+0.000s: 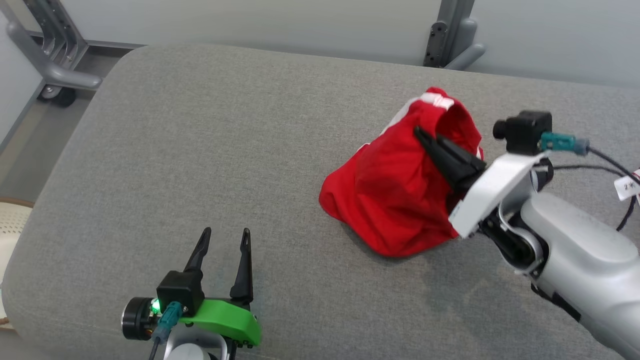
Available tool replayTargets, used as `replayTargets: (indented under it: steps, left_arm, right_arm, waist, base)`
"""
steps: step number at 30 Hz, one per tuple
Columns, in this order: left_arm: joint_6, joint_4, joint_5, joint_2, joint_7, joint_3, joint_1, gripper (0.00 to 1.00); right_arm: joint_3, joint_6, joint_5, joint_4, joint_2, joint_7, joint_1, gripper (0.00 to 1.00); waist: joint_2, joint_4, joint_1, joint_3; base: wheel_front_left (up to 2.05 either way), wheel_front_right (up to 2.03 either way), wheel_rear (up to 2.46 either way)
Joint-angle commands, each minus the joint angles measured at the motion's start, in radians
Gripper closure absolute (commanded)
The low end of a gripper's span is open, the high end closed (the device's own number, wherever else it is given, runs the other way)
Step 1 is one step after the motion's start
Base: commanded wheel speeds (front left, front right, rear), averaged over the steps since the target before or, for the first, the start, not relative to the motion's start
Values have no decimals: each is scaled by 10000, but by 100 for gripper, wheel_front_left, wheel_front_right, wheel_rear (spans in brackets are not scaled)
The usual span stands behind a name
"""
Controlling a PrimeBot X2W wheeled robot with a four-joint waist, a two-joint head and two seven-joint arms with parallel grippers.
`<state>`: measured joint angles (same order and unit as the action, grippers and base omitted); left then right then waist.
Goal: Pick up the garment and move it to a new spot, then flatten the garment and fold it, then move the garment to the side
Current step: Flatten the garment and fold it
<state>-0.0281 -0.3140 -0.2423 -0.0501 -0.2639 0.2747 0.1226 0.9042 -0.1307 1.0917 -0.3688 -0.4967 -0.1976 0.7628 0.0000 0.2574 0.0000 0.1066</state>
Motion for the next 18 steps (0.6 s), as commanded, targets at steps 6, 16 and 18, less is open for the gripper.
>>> replayTargets:
  steps: [6, 16, 18]
  left_arm:
    - [-54, 87, 56, -10, -6, -127, -176, 0]
    - [-9, 103, 157, -16, -4, -241, -264, 0]
    - [14, 87, 187, -16, -6, -237, -251, 0]
  right_arm:
    - [1204, 1, 277, 580, -1029, -195, -1733, 100]
    - [1264, 1, -184, -597, -1535, -572, -3523, 100]
    - [1022, 1, -331, -1127, -1317, -624, -3697, 100]
  waist:
    - [0, -558, 0, -108]
    - [0, -1397, 0, -151]
    - [0, -1535, 0, -147]
  base:
    - [0, 0, 0]
    - [0, 0, 0]
    - [0, 0, 0]
